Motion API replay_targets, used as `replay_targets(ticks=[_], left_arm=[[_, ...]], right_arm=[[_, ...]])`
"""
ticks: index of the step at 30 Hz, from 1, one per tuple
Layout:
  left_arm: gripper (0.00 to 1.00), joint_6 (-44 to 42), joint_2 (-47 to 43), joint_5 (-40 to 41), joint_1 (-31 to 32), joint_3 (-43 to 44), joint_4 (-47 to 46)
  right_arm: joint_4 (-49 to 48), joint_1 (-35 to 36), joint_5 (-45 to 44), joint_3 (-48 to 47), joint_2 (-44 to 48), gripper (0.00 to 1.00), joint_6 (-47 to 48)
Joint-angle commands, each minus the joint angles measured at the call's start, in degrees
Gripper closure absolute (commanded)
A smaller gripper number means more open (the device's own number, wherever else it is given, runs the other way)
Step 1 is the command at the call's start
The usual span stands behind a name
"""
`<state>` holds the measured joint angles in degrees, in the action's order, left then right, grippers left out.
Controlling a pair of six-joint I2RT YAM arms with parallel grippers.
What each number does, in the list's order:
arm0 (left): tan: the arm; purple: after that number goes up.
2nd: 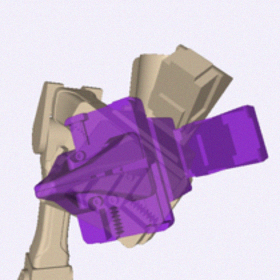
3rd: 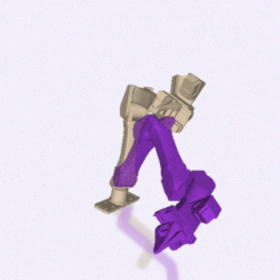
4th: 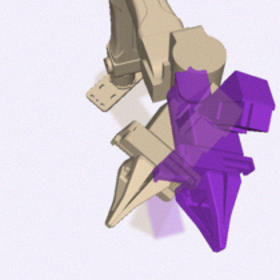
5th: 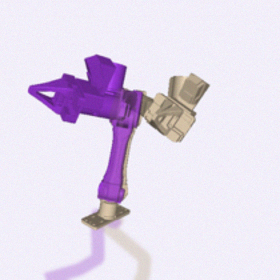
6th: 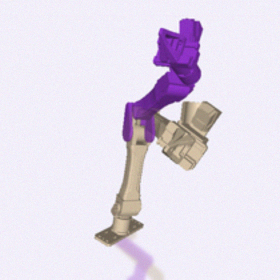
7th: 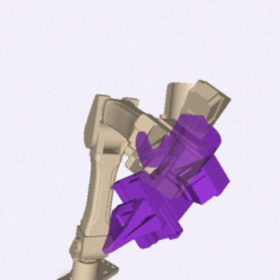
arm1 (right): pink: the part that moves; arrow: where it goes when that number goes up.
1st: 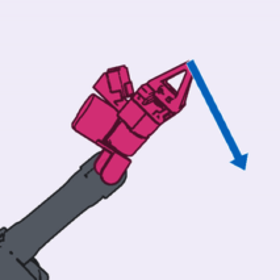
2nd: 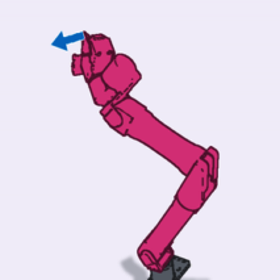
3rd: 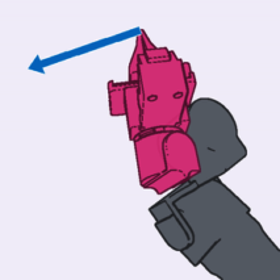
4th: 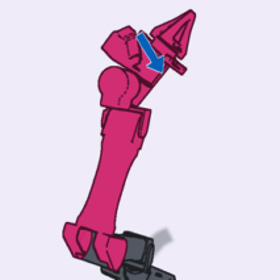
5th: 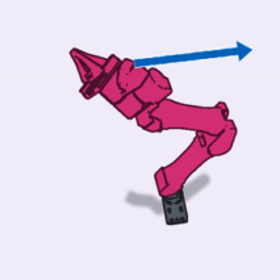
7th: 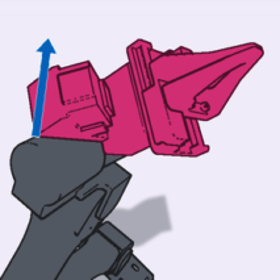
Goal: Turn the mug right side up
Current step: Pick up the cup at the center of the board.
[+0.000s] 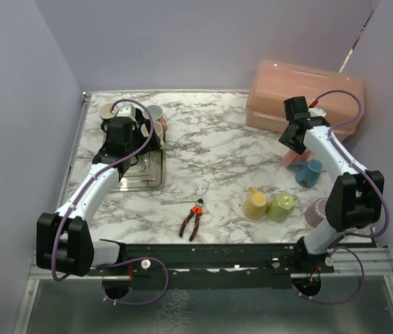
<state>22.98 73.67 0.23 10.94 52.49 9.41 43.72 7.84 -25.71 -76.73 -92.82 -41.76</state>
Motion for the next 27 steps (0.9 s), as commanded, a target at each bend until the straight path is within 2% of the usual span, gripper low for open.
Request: replay_targets(ticks=[1,10,19,27], left_arm=[[0.01,0.3,-1.5,-1.9,-0.2,-0.6,-1.5],[0.01,0.4,-2.1,-2.2,-0.2,-0.8,-2.1],[0.01,0.3,-2.2,-1.5,-0.2,-1.2,-2.3],[0.01,0.1,-2.4,-1.4,-0.2,-1.6,-2.3]], right_arm=[[3.0,-0.6,-3.8,1.0,-2.1,0.49,-1.7],[2.1,-1.4,-5.2,2.1,-3.7,0.48,-1.7],[-2.5,-2.6,-2.6,3.8,-5.9,0.48,0.7],[-4.6,-3.3,-1.4,2.3,-9.1,0.56,3.3]])
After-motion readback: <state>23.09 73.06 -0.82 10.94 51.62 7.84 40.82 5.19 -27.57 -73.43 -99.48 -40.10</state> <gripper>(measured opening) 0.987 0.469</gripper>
